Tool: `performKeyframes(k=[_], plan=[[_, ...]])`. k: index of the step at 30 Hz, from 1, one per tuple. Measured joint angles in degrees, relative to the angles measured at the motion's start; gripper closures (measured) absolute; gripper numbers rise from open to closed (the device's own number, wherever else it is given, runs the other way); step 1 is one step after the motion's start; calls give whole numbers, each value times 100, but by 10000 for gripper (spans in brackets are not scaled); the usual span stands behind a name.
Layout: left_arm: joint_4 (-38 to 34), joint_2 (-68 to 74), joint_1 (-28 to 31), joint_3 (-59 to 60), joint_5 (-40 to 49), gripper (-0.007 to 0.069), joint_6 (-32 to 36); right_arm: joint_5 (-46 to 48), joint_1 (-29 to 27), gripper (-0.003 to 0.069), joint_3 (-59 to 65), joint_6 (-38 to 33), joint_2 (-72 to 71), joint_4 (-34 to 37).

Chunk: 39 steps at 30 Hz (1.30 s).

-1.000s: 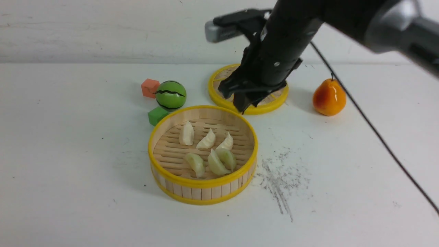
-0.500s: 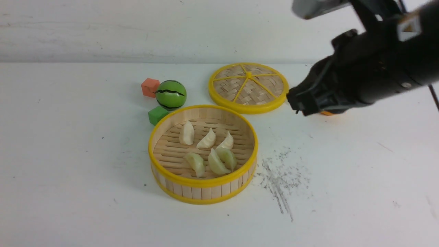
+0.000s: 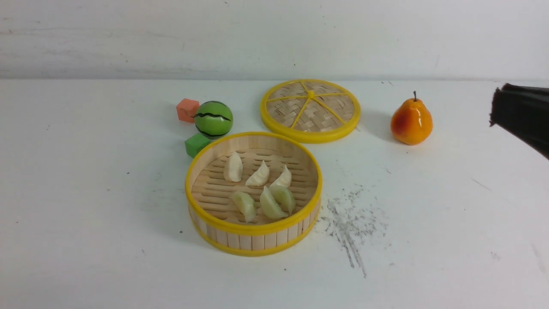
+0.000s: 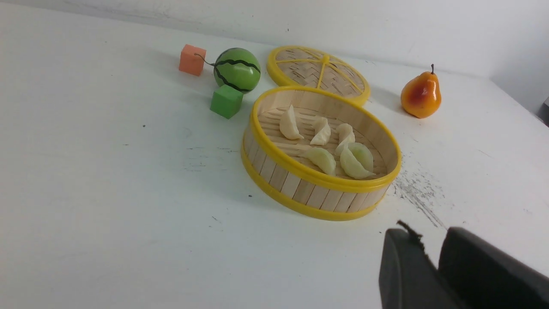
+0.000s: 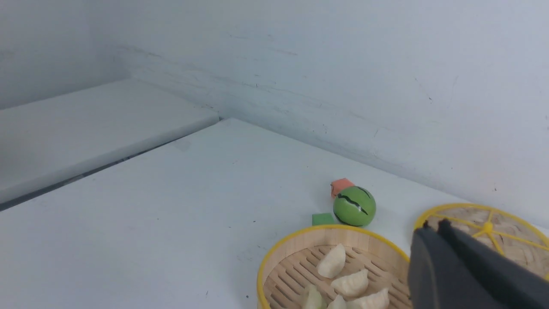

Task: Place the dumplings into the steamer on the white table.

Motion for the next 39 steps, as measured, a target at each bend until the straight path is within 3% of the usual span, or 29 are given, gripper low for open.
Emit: performKeyframes(k=[20, 25, 29, 31, 39], plan=[[0, 0, 0, 0, 0, 480, -5, -11, 0, 670, 33, -28, -118, 17], [0, 0, 0, 0, 0, 475, -5, -252, -116, 670, 609, 47, -325, -102], [0, 0, 0, 0, 0, 470, -5, -527, -706, 670, 1734, 632, -1133, -537], [0, 0, 0, 0, 0, 470, -5, -575, -1108, 669, 2423, 1162, -1740, -1097], [0, 0, 0, 0, 0, 461, -5, -65, -2781, 669, 4234, 4083, -3742, -3529]])
